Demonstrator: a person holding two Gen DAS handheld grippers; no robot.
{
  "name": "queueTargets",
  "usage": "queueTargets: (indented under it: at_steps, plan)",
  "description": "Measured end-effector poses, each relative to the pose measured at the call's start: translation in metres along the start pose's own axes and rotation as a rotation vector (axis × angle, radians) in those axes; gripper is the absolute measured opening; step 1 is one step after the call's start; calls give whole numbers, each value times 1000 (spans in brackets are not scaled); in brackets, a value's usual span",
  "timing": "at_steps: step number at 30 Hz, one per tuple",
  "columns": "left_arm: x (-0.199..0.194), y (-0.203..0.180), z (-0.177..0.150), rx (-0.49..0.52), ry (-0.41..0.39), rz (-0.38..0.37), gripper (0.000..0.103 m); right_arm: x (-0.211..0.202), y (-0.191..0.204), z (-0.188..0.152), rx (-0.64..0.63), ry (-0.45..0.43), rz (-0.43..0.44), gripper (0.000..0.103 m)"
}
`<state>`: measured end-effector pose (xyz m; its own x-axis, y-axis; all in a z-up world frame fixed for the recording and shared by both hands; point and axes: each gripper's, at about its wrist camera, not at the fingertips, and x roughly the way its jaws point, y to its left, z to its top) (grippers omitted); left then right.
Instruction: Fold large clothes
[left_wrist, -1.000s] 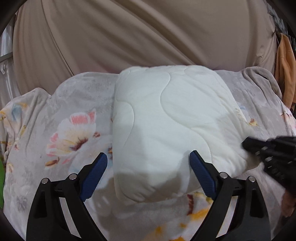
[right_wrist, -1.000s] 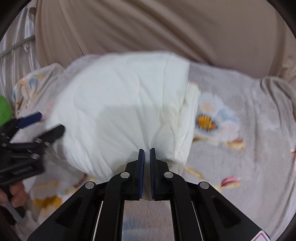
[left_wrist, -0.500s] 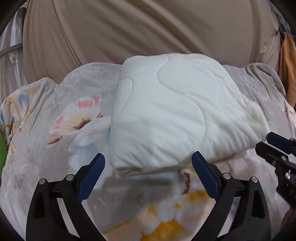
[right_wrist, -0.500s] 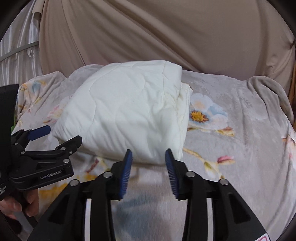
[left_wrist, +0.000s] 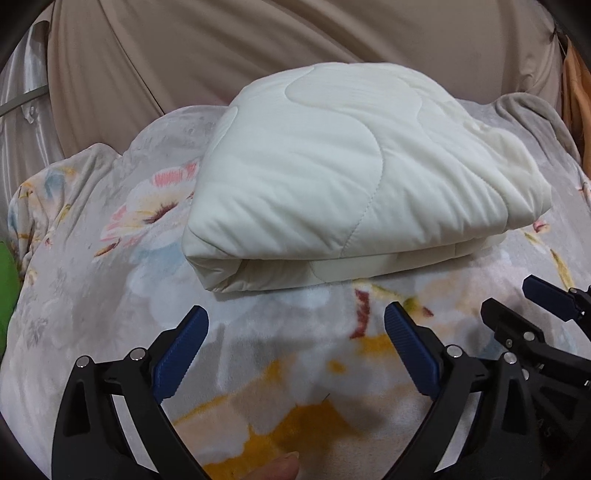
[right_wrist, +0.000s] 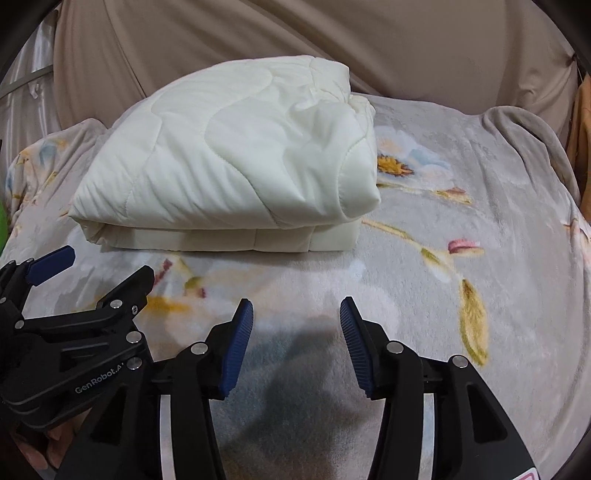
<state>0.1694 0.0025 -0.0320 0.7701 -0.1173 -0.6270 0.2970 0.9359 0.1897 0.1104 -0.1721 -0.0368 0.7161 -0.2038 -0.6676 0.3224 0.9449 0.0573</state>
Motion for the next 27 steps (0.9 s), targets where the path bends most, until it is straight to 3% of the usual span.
queueTargets:
  at_steps: [10,27]
  plan:
    - [7,-1,-3,5,21,11,94,7,2,-2,2,25,-18,48]
    - [-8,0,-6,-3,-63,8,90,-8,7,-7,4,-52,-45,48]
